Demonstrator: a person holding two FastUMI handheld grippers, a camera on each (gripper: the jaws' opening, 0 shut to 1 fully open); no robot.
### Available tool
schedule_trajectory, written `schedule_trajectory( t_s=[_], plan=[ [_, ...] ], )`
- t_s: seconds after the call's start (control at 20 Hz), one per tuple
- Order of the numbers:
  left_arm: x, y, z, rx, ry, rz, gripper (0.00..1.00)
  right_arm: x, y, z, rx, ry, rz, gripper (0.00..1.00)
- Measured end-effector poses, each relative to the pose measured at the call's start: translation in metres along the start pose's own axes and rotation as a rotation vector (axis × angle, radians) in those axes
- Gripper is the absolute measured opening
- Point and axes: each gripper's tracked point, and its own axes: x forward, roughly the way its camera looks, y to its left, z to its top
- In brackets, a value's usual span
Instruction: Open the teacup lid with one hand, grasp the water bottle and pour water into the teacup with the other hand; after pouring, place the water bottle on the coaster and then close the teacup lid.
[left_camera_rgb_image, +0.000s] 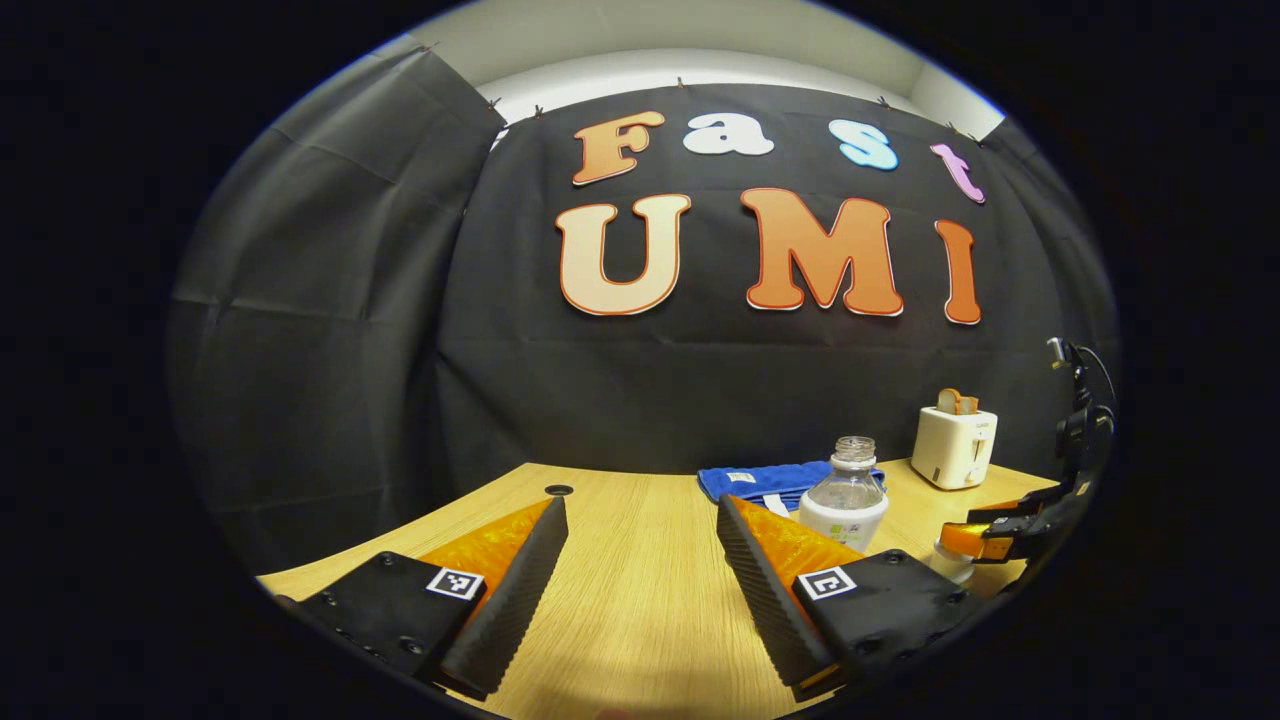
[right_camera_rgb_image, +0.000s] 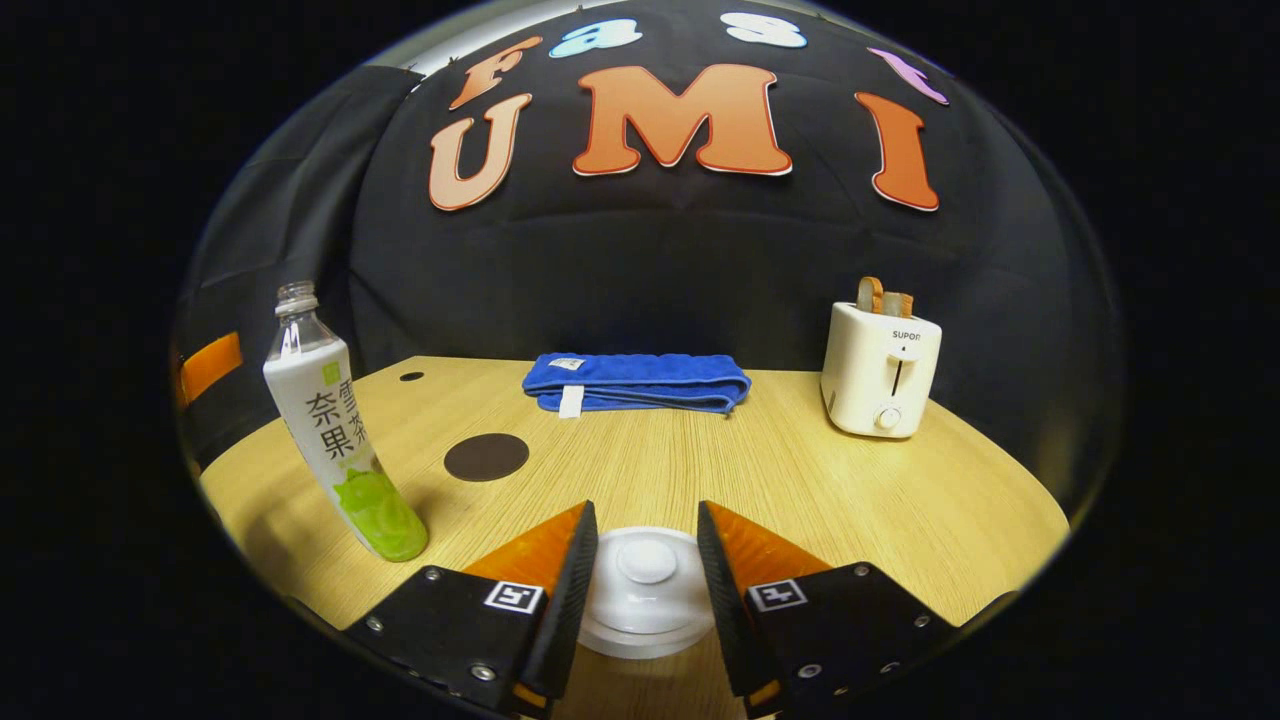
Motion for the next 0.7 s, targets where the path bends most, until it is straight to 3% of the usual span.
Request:
schedule_trajectory(
  t_s=[0.35,0.7],
  plan=[
    [0.000,-0.001,0.000,0.001,-0.003,-0.001,0.98,0.001,0.001,0.003,-0.004,-0.017,-0.002,0.28],
    [-0.005,0.001,0.007,0.011,-0.020,0.008,0.98,-0.002,-0.001,0.017,0.027,-0.055,-0.013,0.14]
  ],
)
